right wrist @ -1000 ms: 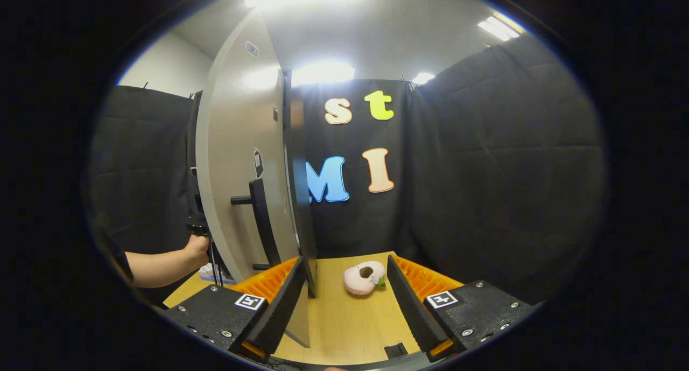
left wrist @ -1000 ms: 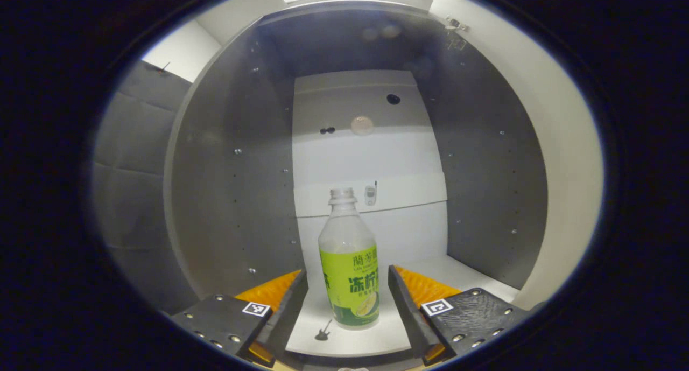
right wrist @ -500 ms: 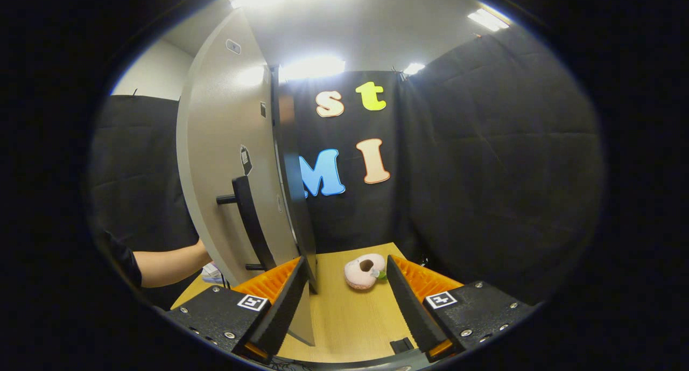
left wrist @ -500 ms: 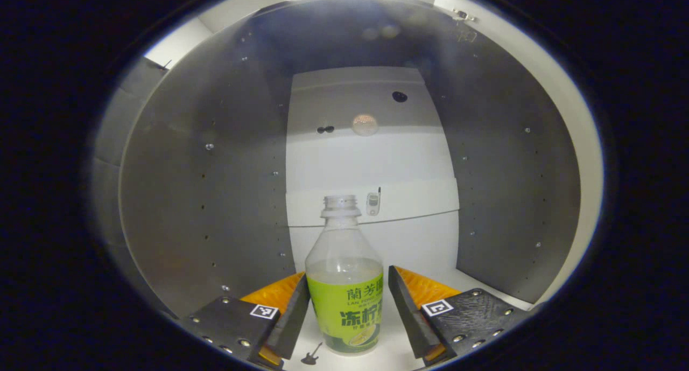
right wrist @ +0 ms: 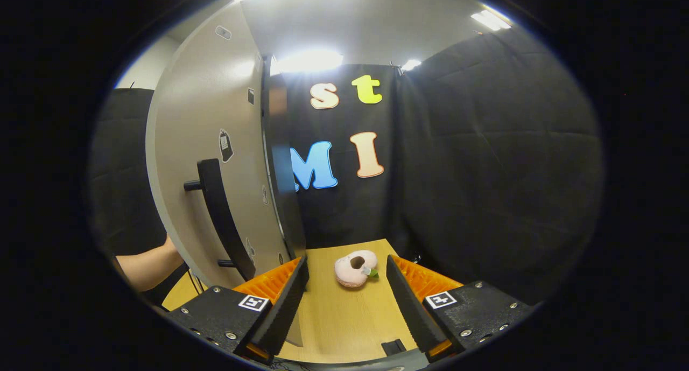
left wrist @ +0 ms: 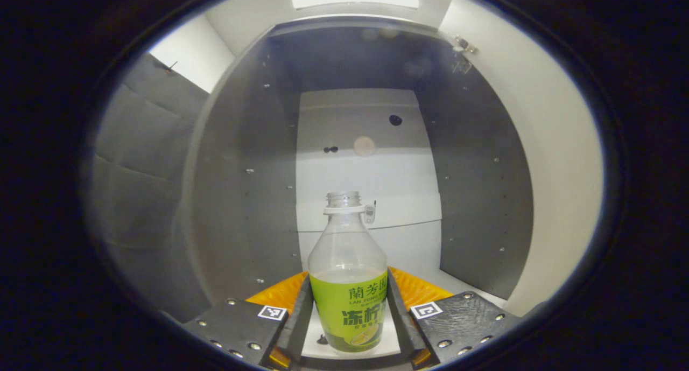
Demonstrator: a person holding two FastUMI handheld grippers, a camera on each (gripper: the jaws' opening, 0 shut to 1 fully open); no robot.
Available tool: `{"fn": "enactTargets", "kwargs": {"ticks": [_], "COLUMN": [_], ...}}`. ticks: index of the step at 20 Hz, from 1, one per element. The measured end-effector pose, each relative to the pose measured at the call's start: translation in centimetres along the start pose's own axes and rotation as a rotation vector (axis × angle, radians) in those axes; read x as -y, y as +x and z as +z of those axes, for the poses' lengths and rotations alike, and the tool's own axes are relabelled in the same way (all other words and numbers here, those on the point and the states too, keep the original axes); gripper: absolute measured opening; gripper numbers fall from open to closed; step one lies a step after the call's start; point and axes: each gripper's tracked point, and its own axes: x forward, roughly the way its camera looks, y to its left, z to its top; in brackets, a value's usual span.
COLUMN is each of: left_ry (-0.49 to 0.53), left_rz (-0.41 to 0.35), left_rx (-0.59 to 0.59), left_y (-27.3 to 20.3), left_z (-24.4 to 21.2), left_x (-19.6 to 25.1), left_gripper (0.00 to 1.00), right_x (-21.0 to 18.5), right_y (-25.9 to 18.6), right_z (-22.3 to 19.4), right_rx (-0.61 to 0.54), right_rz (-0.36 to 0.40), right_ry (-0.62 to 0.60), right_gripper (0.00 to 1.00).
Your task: Open the cabinet door with the right hand, grasp the bottle in the cabinet with the left hand and place it on the coaster, then close the cabinet door with the right hand.
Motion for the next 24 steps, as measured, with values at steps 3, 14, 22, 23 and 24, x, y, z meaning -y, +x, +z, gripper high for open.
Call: {"fn": "enactTargets", "kwargs": {"ticks": [3, 14, 22, 23, 24], "left_ry": [-0.01, 0.188, 0.249, 0.239, 0.222], "left_rz": [0.031, 0.086, 0.061, 0.085, 0.109], "left_rx": [0.024, 0.09, 0.041, 0.032, 0.025], "left_y": [-0.9, -1.0, 1.7, 2.2, 3.3], "left_z": [0.5, -0.4, -5.0, -5.3, -6.0], "left_x": [-0.4, 2.7, 3.2, 2.6, 1.9], "left_gripper": [0.68, 0.68, 0.68, 0.68, 0.68], "right_x": [0.4, 2.3, 4.9, 5.5, 5.9], "right_y": [1.6, 7.6, 12.8, 13.4, 14.1], "right_z": [-1.1, -3.2, -6.0, -6.6, -7.4], "right_rx": [-0.018, -0.045, -0.137, -0.156, -0.179], "right_rz": [-0.019, -0.186, -0.307, -0.315, -0.314], "right_ry": [-0.017, -0.023, -0.029, -0.03, -0.029], "right_gripper": [0.9, 0.94, 0.94, 0.94, 0.94]}}
